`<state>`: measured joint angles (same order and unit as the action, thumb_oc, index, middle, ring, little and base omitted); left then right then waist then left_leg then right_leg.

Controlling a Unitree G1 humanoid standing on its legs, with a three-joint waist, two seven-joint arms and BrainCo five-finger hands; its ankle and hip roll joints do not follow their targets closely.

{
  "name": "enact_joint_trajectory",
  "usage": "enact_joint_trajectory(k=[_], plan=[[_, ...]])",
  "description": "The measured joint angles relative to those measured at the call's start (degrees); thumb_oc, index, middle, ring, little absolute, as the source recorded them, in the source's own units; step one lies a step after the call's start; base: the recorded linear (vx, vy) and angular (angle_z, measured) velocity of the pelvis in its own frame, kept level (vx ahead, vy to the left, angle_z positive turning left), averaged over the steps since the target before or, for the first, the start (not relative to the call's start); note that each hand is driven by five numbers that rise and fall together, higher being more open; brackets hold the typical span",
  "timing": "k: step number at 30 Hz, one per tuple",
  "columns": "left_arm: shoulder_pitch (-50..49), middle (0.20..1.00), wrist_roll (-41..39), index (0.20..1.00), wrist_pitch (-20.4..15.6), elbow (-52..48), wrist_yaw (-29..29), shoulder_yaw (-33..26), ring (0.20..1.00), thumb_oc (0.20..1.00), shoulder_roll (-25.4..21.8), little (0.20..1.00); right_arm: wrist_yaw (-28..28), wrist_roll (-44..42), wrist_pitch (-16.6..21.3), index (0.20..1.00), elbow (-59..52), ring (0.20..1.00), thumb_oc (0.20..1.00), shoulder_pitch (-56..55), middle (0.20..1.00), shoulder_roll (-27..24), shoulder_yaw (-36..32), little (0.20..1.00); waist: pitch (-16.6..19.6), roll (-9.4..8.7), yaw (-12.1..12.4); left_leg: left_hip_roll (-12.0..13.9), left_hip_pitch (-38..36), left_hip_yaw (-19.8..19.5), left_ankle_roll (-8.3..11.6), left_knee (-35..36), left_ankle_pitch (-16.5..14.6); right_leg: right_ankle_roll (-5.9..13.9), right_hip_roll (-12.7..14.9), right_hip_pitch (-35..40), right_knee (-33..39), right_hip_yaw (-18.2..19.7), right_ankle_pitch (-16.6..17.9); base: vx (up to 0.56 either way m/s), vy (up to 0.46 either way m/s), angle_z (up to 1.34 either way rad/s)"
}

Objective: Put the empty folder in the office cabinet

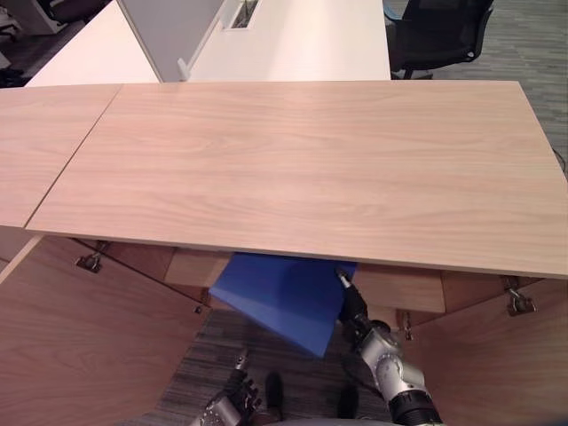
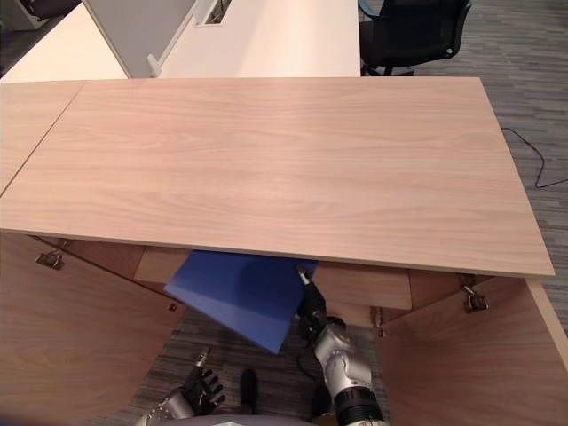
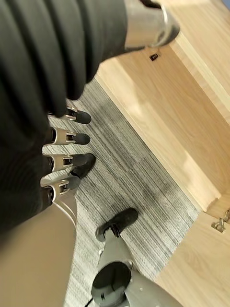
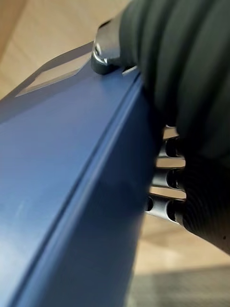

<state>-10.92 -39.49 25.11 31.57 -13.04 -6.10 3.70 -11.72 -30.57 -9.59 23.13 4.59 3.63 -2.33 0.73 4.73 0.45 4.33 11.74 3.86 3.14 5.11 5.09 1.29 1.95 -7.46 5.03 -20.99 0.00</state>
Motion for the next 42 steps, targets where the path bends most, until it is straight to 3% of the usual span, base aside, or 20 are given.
enact_joint_trajectory(k=[5,12,19,24,31,32,34,39,42], plan=[[-0.2,1.0,0.0,1.0,0.0,-0.2,-0.2,0.6,1.0,1.0,0.0,1.0,2.5,-4.7,3.4,0.2,0.0,0.2,0.2,3.0,0.2,0.0,-5.0,0.2,0.0,-0.02,-0.2,0.0,1.0,0.4,-0.02,0.0,0.0,0.0,0.0,-1.1,0.0,0.1,0.0,0.04,0.062,-0.02],[0.1,1.0,0.0,1.0,-0.4,-0.1,-1.1,1.6,1.0,1.0,0.0,1.0,3.8,-5.0,5.5,0.2,-0.1,0.2,0.2,4.8,0.2,0.0,-5.0,0.2,-0.2,-0.11,-0.5,-0.1,2.1,1.9,-0.08,0.0,0.0,0.07,0.4,-3.4,-0.6,1.7,0.1,0.0,0.114,-0.13],[3.4,1.0,0.0,1.0,-0.7,0.0,-2.0,3.2,1.0,1.0,0.0,1.0,5.6,-8.7,9.0,0.2,-0.1,0.2,0.2,12.8,0.2,1.3,-6.4,0.2,-2.0,-0.04,-0.7,0.0,7.7,4.3,-0.61,0.0,0.3,0.11,1.1,-12.4,-4.9,4.5,0.1,-0.05,0.118,-0.21],[8.7,1.0,0.0,1.0,-0.8,0.3,-3.7,6.9,1.0,1.0,0.0,1.0,6.7,-9.1,11.8,0.2,-0.1,0.2,0.2,18.8,0.2,4.3,-9.1,0.2,-4.2,0.42,-0.4,-0.9,14.2,5.2,-1.88,-2.3,0.4,0.69,2.8,-21.3,-11.5,5.4,-1.3,-0.08,0.146,-0.07],[14.7,1.0,2.1,1.0,-0.4,-0.2,-6.2,11.9,1.0,1.0,-0.5,1.0,7.0,-9.0,11.9,0.2,-0.1,0.2,0.2,20.6,0.2,4.7,-8.7,0.2,-5.5,-0.41,-0.9,-3.4,21.7,5.5,-4.36,-8.6,-1.5,1.29,7.5,-31.8,-24.5,6.2,-6.1,-0.03,0.096,0.1],[14.7,1.0,2.3,1.0,-0.3,-0.1,-6.2,12.1,1.0,1.0,-0.5,1.0,7.0,-9.0,11.9,0.2,-0.1,0.2,0.2,20.6,0.2,4.7,-8.7,0.2,-5.6,-0.56,-0.9,-3.6,22.0,5.6,-4.37,-8.9,-1.5,1.35,7.8,-32.4,-25.2,6.4,-6.2,0.04,0.185,0.02],[15.4,1.0,3.0,1.0,-0.6,1.1,-6.6,13.8,1.0,1.0,-0.6,1.0,7.0,-8.9,11.9,0.2,-0.2,0.2,0.2,20.6,0.2,4.8,-7.7,0.2,-5.8,-2.63,-1.7,-4.2,26.1,7.0,-5.01,-16.3,-5.2,1.65,9.4,-36.1,-30.2,8.2,-7.8,0.02,0.196,-0.13],[14.7,1.0,4.5,1.0,-0.6,1.2,-7.8,12.5,1.0,1.0,-0.5,1.0,7.0,-9.1,12.2,0.2,-0.9,0.2,0.2,19.9,0.2,4.9,-5.9,0.2,-2.7,-5.53,-2.1,-4.3,30.7,9.6,-5.26,-17.2,-5.3,2.06,9.4,-41.7,-30.0,11.1,-6.3,-0.04,0.106,-0.2],[15.4,1.0,4.6,1.0,-0.8,1.1,-9.1,9.9,1.0,1.0,-0.6,1.0,6.9,-10.3,13.6,0.2,-3.8,0.2,0.2,20.2,0.2,4.9,-4.1,0.2,-1.9,-5.99,-1.3,-4.6,34.5,9.8,-5.45,-18.8,-5.4,2.38,10.1,-46.0,-32.1,12.0,-6.3,-0.08,0.019,-0.03]])
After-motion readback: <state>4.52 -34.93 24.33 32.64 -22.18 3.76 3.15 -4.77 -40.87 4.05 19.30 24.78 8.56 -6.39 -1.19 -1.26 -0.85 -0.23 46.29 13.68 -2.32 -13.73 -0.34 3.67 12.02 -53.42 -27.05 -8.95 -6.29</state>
